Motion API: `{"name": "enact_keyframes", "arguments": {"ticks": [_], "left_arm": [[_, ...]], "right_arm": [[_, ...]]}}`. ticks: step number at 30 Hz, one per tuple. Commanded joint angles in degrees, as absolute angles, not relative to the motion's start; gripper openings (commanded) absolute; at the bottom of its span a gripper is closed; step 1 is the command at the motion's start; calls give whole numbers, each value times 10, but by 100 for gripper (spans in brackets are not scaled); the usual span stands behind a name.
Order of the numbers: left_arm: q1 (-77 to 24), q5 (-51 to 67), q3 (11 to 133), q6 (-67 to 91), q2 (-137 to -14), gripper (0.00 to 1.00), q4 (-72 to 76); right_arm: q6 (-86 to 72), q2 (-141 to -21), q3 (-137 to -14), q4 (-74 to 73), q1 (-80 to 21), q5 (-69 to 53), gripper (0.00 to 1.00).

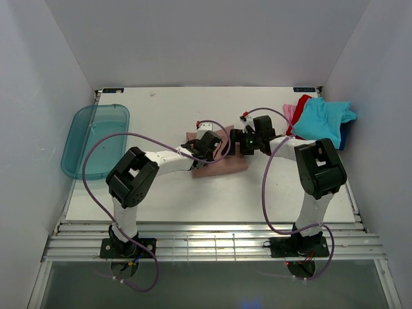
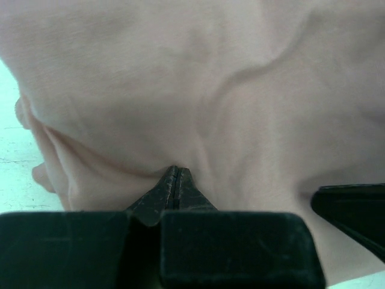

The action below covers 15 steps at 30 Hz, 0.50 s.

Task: Fold and stack the t-shirts
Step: Neatly place the folded tshirt to the corner

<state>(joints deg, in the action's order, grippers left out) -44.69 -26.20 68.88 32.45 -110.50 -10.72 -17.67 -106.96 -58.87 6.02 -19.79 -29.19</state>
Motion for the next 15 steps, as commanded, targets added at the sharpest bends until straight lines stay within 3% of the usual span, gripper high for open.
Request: {"name": "enact_keyframes", "arguments": {"ticks": [1, 9, 15], "left_arm": [[-446, -259, 681, 330, -1094, 0, -99], [-445, -257, 680, 333, -1097, 0, -91], [-443, -256, 677, 334, -1098, 0, -87]], "right_arm": [[-177, -1109, -594, 4, -223, -250, 90], [-159, -1124, -621, -35, -264, -187, 96], [-139, -1151, -657, -84, -302, -136, 66]]}}
